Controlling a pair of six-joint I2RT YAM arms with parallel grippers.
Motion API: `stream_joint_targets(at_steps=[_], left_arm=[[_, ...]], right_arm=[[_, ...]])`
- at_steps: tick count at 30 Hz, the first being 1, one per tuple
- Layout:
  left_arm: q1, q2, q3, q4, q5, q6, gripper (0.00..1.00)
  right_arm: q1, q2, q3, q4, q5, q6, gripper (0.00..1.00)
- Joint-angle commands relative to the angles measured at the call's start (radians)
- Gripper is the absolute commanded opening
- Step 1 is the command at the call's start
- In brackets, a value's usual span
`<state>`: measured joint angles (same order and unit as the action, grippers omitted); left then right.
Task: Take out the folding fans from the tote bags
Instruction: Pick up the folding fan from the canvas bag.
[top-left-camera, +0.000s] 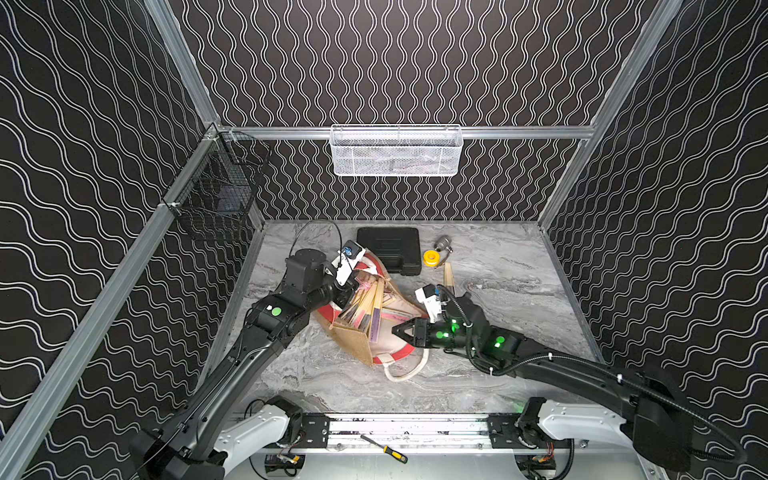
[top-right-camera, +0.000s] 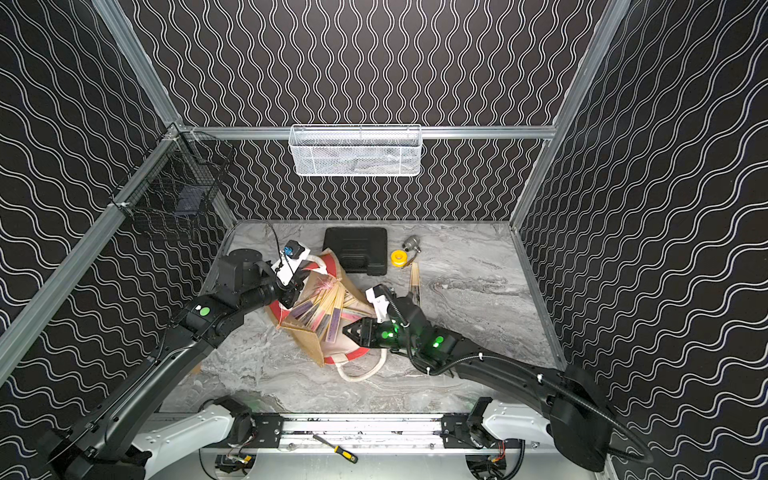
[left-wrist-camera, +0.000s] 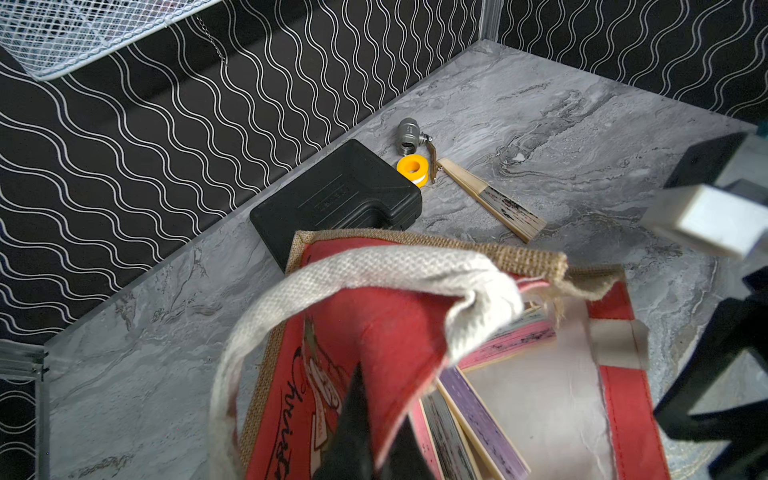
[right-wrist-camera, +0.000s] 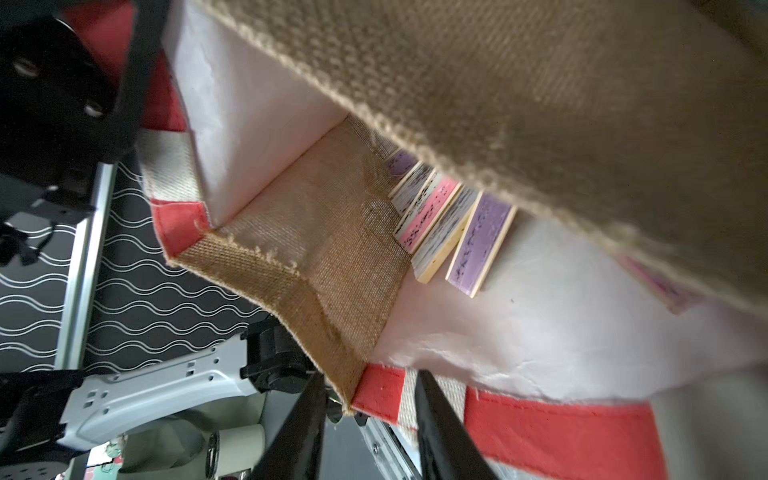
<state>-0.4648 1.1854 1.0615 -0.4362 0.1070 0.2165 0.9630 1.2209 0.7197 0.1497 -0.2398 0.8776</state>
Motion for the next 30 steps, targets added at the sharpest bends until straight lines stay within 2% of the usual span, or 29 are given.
stream_joint_targets(at_steps=[1, 7, 14, 17, 21, 27, 30], left_arm=[[0.002, 0.0, 0.008, 0.056, 0.009, -0.007, 0.0], [0.002, -0.006, 0.008, 0.057, 0.012, -0.004, 0.0], [0.002, 0.003, 0.013, 0.055, 0.016, -0.009, 0.0], [0.002, 0.007, 0.014, 0.053, 0.016, -0.009, 0.0], [0.002, 0.006, 0.013, 0.056, 0.02, -0.011, 0.0], [0.002, 0.009, 0.014, 0.055, 0.022, -0.011, 0.0], [0.002, 0.009, 0.014, 0.054, 0.02, -0.01, 0.0]], right_arm=[[0.041, 0.068, 0.035, 0.038, 0.149, -0.017, 0.38], [0.058, 0.208, 0.074, 0.063, 0.218, -0.006, 0.4], [0.06, 0.316, 0.105, 0.086, 0.327, 0.033, 0.53], [0.059, 0.375, 0.162, 0.029, 0.361, 0.062, 0.57], [0.06, 0.435, 0.184, 0.052, 0.353, 0.087, 0.58], [0.06, 0.512, 0.208, 0.068, 0.416, 0.11, 0.59], [0.06, 0.536, 0.209, 0.121, 0.397, 0.095, 0.59]])
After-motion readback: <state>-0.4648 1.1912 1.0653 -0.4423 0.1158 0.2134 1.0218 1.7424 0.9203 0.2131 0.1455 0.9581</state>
